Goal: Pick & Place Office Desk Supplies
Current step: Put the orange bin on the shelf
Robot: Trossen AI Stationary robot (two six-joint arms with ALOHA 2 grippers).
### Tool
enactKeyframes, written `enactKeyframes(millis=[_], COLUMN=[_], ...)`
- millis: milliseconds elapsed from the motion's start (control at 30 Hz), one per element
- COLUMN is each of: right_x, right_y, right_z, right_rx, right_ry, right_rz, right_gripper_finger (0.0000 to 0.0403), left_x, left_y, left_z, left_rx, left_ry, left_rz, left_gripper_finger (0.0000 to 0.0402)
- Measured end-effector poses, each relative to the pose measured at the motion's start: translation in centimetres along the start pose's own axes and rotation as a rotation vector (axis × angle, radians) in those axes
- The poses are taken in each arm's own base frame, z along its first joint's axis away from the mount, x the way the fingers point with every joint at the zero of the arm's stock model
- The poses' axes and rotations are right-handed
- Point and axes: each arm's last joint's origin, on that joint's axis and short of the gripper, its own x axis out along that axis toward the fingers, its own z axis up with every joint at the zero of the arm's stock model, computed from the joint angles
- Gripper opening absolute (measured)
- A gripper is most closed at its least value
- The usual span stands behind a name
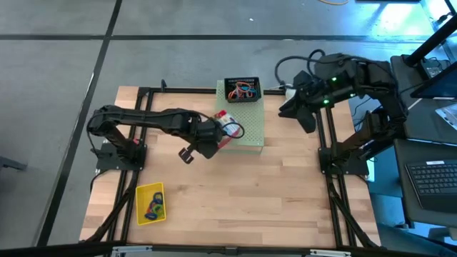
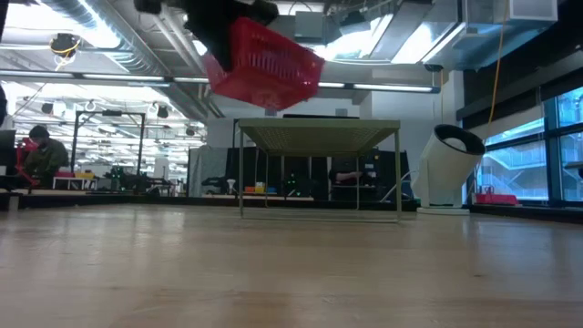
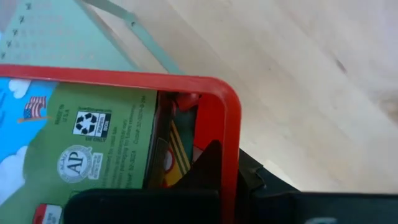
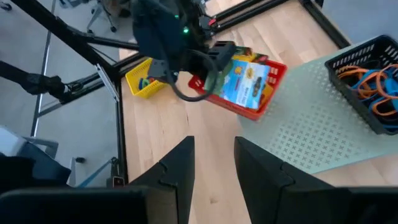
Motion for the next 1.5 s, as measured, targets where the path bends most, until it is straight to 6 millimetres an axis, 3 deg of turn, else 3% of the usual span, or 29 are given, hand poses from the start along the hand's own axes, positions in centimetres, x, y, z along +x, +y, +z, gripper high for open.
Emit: enactKeyframes(millis=[400,1033,1500], right_x=[3.0,3.4,3.5], right_y=[0.8,1.0,2.2], right_z=[0.7,0.9,0.8], right_rx=[0.004,0.029,0.021], right_ry=[0.049,0.045,0.024], right_rz=[0.008,0.018,0.063], right_gripper_finger=[0.0113,0.0113,0.0113], left_x=[3.5,3.6,4.3], left_y=[1.9,4.0,5.0], left_z=[0.3,-1.5,-2.5], left_rx=[0.159,0.25,0.195], left_ry=[0.011,-0.022,-0.003], left_rz=[-0.015,0.014,0.007], left_gripper_finger=[0.0001,0.0001,0.0019])
